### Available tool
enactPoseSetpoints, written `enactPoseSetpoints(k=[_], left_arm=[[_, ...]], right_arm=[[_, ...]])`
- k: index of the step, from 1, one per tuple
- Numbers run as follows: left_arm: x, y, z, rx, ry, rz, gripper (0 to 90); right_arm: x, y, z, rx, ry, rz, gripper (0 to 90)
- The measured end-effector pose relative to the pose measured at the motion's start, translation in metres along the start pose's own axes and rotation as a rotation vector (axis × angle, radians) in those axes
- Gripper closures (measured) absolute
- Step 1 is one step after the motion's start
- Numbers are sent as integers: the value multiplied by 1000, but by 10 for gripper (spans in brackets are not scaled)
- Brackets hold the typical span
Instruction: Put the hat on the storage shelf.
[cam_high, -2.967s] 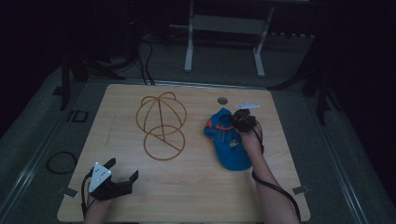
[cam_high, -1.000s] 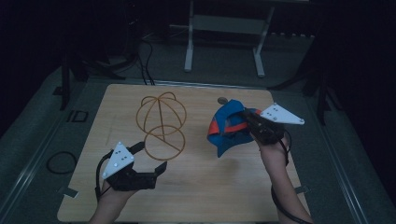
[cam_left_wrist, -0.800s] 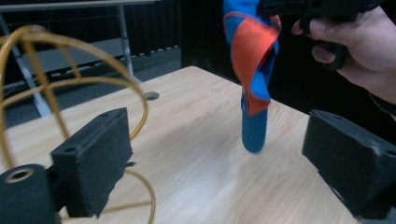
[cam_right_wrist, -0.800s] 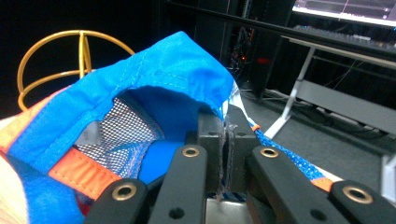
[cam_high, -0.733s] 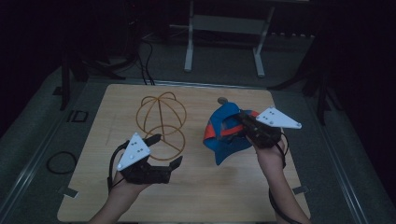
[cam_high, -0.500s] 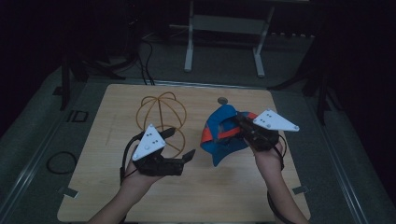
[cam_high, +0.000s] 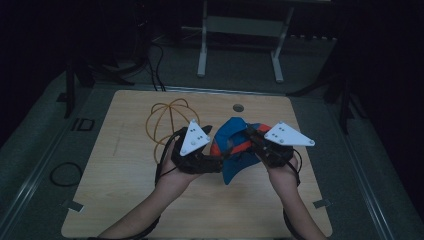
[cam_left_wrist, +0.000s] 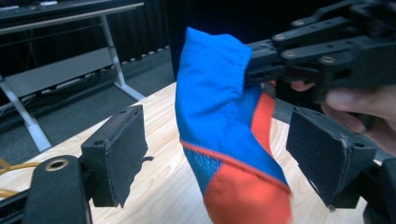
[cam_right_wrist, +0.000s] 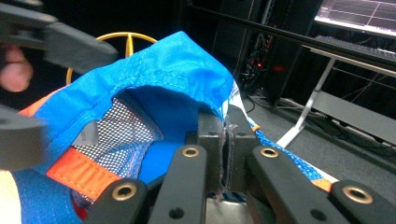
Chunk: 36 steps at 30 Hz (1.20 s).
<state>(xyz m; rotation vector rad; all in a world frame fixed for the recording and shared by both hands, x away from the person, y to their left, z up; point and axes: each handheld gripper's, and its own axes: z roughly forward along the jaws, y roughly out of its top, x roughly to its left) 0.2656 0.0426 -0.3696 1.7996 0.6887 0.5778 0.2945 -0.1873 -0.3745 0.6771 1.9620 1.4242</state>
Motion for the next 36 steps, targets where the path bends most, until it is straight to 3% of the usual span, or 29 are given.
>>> enactPoseSetpoints(k=[4,9,14,20,21,22,23,31,32,33,36], left_arm=[[1,-3,11,46,2,-1,237],[4,-2,17,60,-24,2,442],[3,-2,25,100,-40,9,517],[4,-2,27,88,-30,4,774],[5,-1,28,96,-29,17,774],[5,0,28,94,-21,26,854],[5,0,28,90,-15,36,865],[0,9,25,89,6,125,875],[-2,11,23,91,11,159,875],[-2,12,22,93,24,186,876],[-1,15,19,85,33,207,876]], right_arm=[[3,1,-3,-10,6,-5,875],[5,3,-7,-12,15,-10,874],[6,3,-10,-16,19,-11,875],[8,3,-13,-15,26,-11,874],[8,3,-14,-14,27,-10,875],[10,3,-15,-13,33,-13,874],[11,2,-15,-13,40,-9,874],[13,0,-21,-33,44,14,869],[12,-1,-22,-37,42,18,862],[11,-2,-27,-47,49,35,804],[10,-3,-36,-50,64,52,686]])
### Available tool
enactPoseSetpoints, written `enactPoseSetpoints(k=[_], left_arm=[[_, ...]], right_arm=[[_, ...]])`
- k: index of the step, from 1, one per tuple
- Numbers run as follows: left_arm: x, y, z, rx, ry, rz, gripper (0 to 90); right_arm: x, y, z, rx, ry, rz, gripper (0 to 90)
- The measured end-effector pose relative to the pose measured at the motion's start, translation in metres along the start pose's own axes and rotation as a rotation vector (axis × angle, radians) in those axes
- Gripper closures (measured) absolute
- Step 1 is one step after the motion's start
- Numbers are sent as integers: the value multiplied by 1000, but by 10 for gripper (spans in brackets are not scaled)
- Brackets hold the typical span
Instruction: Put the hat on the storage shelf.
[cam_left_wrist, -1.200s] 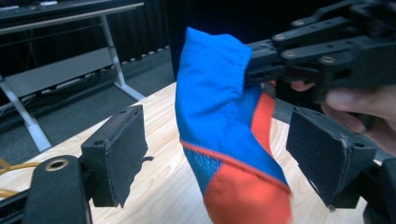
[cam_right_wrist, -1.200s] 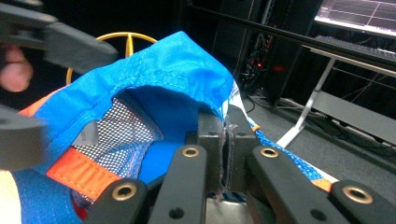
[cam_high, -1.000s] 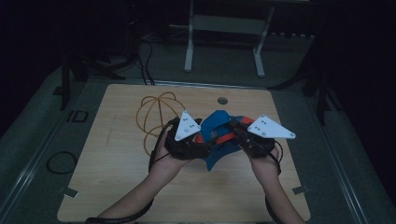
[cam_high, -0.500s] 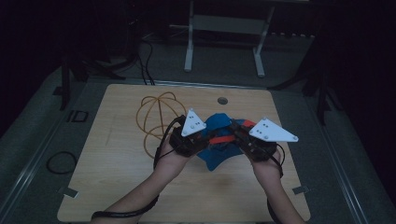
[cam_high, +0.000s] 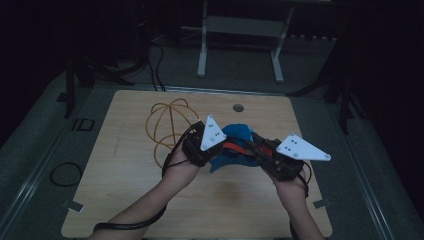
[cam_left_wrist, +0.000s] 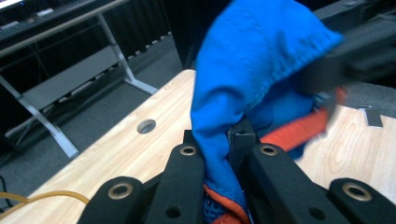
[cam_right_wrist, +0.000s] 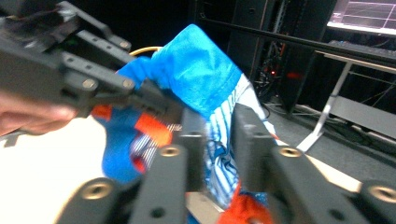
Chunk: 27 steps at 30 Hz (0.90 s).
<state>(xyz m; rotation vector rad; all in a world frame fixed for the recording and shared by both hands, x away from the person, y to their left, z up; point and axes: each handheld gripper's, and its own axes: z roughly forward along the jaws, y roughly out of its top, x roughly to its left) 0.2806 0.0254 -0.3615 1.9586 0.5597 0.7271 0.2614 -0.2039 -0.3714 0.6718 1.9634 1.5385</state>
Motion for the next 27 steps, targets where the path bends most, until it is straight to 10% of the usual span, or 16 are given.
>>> enactPoseSetpoints(k=[10,27], left_arm=[[3,2,-9,-60,51,68,875],[20,-13,-31,-303,-141,167,874]], right_arm=[[4,7,-45,-69,27,-7,560],[-2,3,-69,-77,85,-32,494]])
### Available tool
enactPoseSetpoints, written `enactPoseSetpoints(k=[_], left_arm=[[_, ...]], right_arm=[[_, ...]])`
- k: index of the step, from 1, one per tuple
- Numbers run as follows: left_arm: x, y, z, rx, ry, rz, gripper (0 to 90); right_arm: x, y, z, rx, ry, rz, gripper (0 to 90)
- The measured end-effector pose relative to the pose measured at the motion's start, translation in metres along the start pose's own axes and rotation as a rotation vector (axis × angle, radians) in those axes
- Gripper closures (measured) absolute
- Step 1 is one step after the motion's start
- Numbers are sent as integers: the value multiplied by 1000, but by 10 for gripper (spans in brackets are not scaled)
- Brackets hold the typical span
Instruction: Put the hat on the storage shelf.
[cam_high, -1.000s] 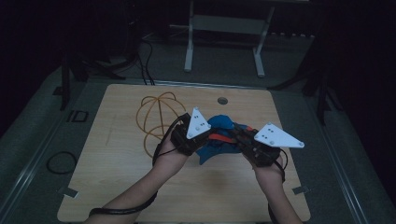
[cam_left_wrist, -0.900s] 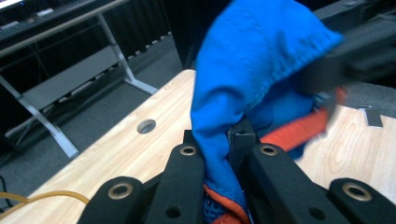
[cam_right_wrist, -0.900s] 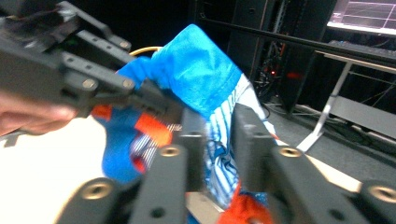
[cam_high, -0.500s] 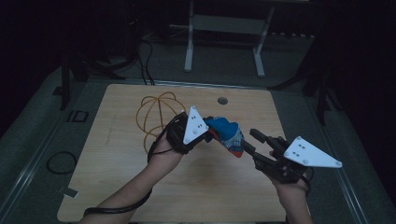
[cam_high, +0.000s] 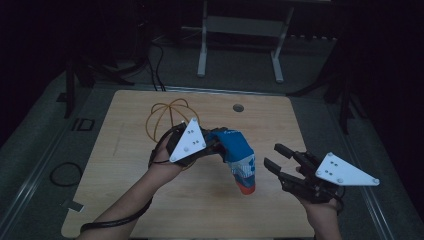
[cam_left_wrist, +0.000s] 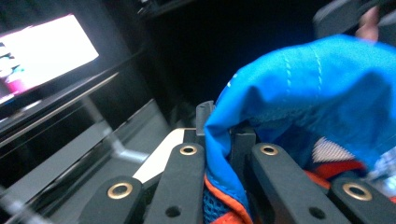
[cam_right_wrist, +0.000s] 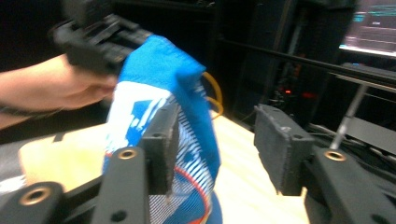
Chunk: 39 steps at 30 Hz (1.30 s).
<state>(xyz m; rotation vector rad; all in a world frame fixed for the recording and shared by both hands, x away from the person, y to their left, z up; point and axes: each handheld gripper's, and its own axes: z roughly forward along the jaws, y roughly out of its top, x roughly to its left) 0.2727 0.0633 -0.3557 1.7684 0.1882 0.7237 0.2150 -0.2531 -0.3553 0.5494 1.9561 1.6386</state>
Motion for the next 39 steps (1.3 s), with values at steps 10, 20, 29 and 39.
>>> enactPoseSetpoints(k=[10,20,29,39], left_arm=[[13,-7,-15,-168,-119,-23,873],[20,-12,-23,-328,-242,-103,873],[11,-10,-22,-354,-305,-68,873],[3,-10,-16,-311,-279,-41,873]], right_arm=[[12,-1,8,50,101,-44,541],[26,5,15,43,187,-49,526],[36,15,31,36,239,-64,525],[42,14,49,63,255,-64,482]])
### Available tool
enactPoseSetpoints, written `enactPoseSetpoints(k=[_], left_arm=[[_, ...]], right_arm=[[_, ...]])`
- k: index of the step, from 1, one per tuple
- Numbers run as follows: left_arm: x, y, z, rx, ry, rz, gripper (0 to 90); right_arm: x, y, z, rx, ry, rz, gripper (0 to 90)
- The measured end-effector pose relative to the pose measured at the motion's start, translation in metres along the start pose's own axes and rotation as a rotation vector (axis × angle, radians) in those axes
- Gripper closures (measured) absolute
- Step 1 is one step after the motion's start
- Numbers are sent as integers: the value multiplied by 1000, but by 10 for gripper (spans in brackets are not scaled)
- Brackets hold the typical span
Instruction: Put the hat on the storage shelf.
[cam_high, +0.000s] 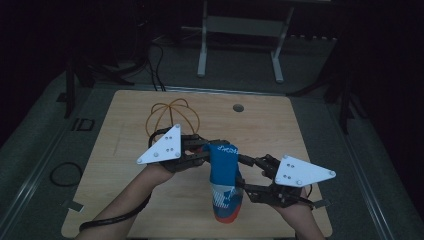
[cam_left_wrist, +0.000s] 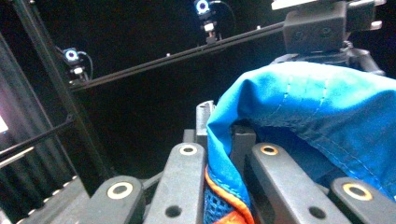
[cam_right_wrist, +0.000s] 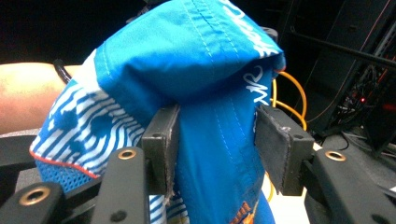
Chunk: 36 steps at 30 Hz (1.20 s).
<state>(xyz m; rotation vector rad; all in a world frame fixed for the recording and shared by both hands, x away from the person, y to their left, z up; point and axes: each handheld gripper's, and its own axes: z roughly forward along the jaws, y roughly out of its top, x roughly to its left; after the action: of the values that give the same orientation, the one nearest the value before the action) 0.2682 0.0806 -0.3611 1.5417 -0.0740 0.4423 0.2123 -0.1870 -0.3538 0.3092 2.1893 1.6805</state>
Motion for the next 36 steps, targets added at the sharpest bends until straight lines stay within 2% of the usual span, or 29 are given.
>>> enactPoseSetpoints(k=[3,7,10,11,14,16,20,22,28,33,36], left_arm=[[0,-1,-1,1,14,0,873],[0,-1,-2,-24,16,-31,873],[0,-1,-2,-28,12,-30,873],[-1,-1,-2,-26,12,-31,873],[0,-2,-3,-38,13,-46,873],[1,-2,-4,-42,9,-46,872],[1,-3,-7,-46,4,-46,869],[2,-3,-10,-41,2,-50,869],[-2,-4,-13,-8,-20,-13,861],[0,-5,-19,3,11,-30,798],[1,-5,-24,31,40,-30,766]], right_arm=[[1,-2,4,25,-7,-4,465],[4,-7,10,57,-46,-30,502],[4,-9,12,51,-69,-26,655],[4,-9,11,48,-79,-29,734],[3,-8,7,39,-104,-30,885],[4,-7,4,37,-120,-34,898],[3,-5,1,30,-122,-35,900],[0,-5,-3,14,-124,-18,900],[-6,-2,-13,-7,-155,-14,900],[-11,1,-19,-15,-175,-5,900],[-15,3,-25,-27,-183,4,900]])
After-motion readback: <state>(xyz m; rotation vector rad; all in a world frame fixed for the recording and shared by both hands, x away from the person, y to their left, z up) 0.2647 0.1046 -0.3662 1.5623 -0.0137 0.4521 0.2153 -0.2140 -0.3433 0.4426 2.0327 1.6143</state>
